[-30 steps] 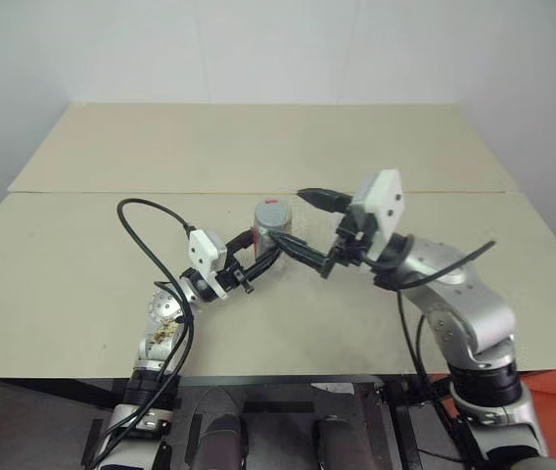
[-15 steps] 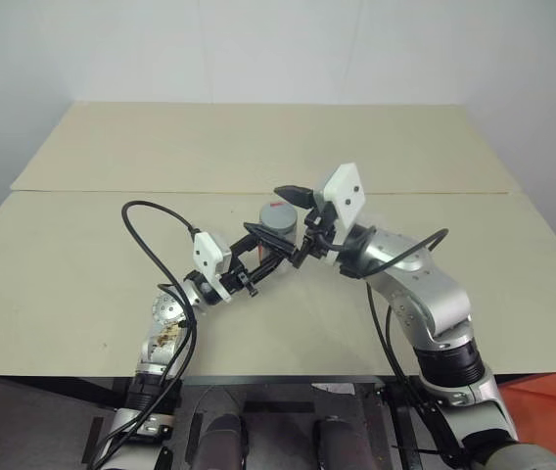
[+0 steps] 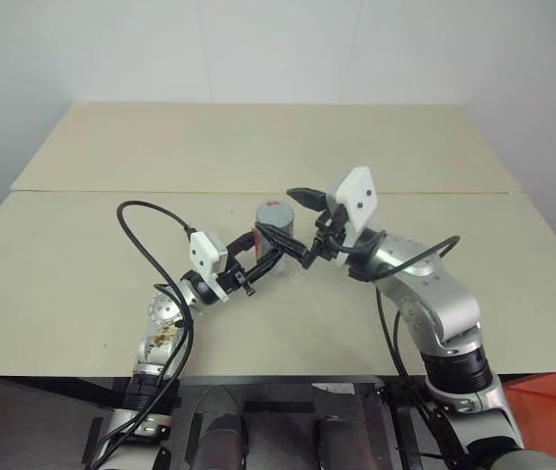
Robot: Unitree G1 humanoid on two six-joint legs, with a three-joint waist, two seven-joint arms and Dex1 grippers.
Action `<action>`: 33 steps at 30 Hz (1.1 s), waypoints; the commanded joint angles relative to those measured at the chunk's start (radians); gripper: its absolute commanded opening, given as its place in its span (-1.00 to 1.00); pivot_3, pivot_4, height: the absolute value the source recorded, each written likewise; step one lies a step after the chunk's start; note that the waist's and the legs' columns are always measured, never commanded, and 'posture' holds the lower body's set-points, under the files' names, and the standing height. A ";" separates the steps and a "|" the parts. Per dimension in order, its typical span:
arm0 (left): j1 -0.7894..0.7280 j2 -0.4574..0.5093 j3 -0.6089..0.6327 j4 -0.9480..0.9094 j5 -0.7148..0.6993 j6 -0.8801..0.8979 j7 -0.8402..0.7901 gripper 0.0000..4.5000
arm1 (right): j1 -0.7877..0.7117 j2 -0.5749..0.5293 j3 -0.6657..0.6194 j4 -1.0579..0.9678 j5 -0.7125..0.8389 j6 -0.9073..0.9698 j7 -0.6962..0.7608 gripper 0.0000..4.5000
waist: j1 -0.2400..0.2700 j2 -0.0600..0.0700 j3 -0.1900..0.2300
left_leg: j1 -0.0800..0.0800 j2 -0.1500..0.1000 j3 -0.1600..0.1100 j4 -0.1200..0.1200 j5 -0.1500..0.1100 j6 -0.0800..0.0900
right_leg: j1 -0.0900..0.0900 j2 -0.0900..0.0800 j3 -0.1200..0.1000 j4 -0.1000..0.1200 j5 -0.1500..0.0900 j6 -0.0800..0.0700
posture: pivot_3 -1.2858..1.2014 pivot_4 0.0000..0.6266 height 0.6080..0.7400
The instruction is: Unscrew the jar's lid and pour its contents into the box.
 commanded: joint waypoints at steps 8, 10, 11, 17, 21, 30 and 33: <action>-0.020 0.011 0.033 -0.012 -0.032 -0.015 -0.012 -0.12 | 0.020 -0.040 -0.060 -0.048 0.009 -0.004 -0.012 0.99 | 0.000 0.000 0.000 | 0.000 0.000 0.000 0.000 0.000 0.000 | 0.000 0.000 0.000 0.000 0.000 0.000 | 0.03 -0.52 1.00; -0.020 0.011 0.036 -0.009 -0.032 -0.016 -0.013 -0.12 | 0.022 -0.046 -0.062 -0.048 0.011 -0.005 -0.012 0.99 | 0.000 0.000 0.000 | 0.000 0.000 0.000 0.000 0.000 0.000 | 0.000 0.000 0.000 0.000 0.000 0.000 | 0.03 -0.52 1.00; -0.020 0.010 0.037 -0.009 -0.031 -0.016 -0.013 -0.12 | 0.023 -0.049 -0.062 -0.049 0.012 -0.006 -0.012 0.99 | 0.000 0.000 0.000 | 0.000 0.000 0.000 0.000 0.000 0.000 | 0.000 0.000 0.000 0.000 0.000 0.000 | 0.03 -0.52 1.00; -0.020 0.011 0.043 -0.003 -0.030 -0.020 -0.014 -0.12 | 0.037 -0.068 -0.076 -0.053 0.014 -0.004 -0.015 0.99 | 0.000 0.000 0.000 | 0.000 0.000 0.000 0.000 0.000 0.000 | 0.000 0.000 0.000 0.000 0.000 0.000 | 0.03 -0.52 1.00; -0.019 0.010 0.045 0.004 -0.028 -0.023 -0.016 -0.12 | 0.049 -0.082 -0.087 -0.064 0.019 -0.001 -0.010 0.99 | 0.000 0.000 0.000 | 0.000 0.000 0.000 0.000 0.000 0.000 | 0.000 0.000 0.000 0.000 0.000 0.000 | 0.03 -0.52 1.00; -0.023 0.000 0.042 0.009 -0.023 -0.023 -0.018 -0.12 | 0.081 -0.128 -0.071 -0.140 0.082 -0.036 0.113 0.99 | -0.002 0.000 0.000 | 0.000 0.000 0.000 0.000 0.000 0.000 | 0.000 0.000 0.000 0.000 0.000 0.000 | 0.03 -0.52 1.00; -0.024 -0.004 0.036 0.006 -0.020 -0.023 -0.020 -0.12 | 0.043 -0.092 -0.044 -0.123 0.068 -0.033 0.099 0.99 | -0.003 0.000 0.000 | 0.000 0.000 0.000 0.000 0.000 0.000 | 0.000 0.000 0.000 0.000 0.000 0.000 | 0.03 -0.52 1.00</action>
